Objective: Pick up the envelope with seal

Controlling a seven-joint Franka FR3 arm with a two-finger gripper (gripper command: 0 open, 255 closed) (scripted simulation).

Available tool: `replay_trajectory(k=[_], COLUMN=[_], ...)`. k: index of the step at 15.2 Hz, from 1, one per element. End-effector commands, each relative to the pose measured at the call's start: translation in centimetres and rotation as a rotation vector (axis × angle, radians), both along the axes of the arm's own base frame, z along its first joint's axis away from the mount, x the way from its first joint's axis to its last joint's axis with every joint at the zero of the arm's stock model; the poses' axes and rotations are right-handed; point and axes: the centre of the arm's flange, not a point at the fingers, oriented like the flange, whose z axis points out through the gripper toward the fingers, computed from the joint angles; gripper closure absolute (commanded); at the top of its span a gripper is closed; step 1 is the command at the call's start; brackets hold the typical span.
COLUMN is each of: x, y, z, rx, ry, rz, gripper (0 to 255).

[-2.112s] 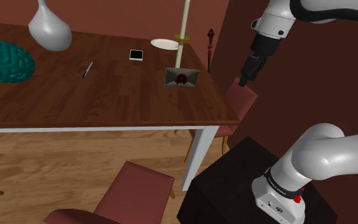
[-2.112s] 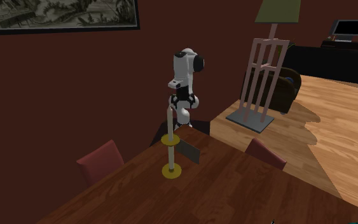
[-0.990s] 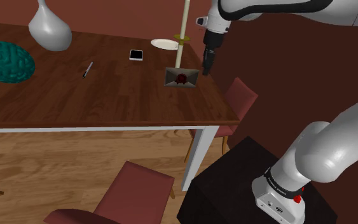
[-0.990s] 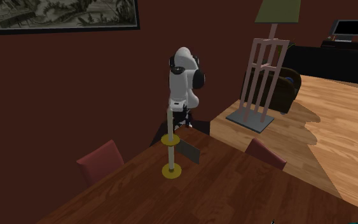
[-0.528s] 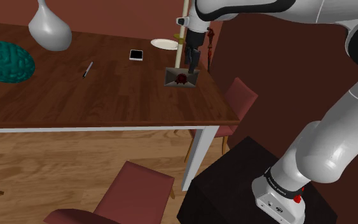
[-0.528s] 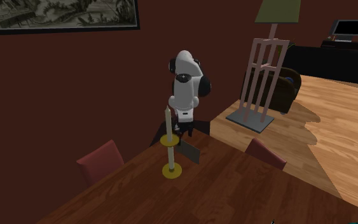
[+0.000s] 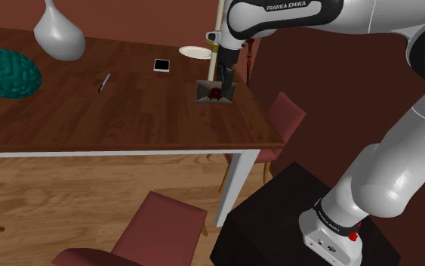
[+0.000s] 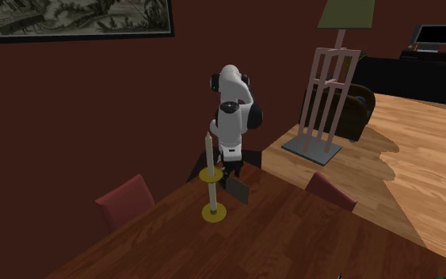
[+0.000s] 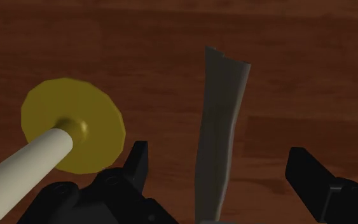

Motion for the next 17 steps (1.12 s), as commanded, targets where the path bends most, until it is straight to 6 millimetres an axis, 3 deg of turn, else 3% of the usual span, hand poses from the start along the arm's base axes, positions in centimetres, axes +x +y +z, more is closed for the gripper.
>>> replay_trajectory(k=[1,10,17], x=[-0.1,0.0,0.0], y=[-0.1,-0.1,-0.1], z=[-0.4,-0.5,3.2], rx=[-0.001,-0.001,-0.001], ry=[0.003,0.003,0.003], rz=[-0.002,-0.002,-0.002], gripper=[255,255,255])
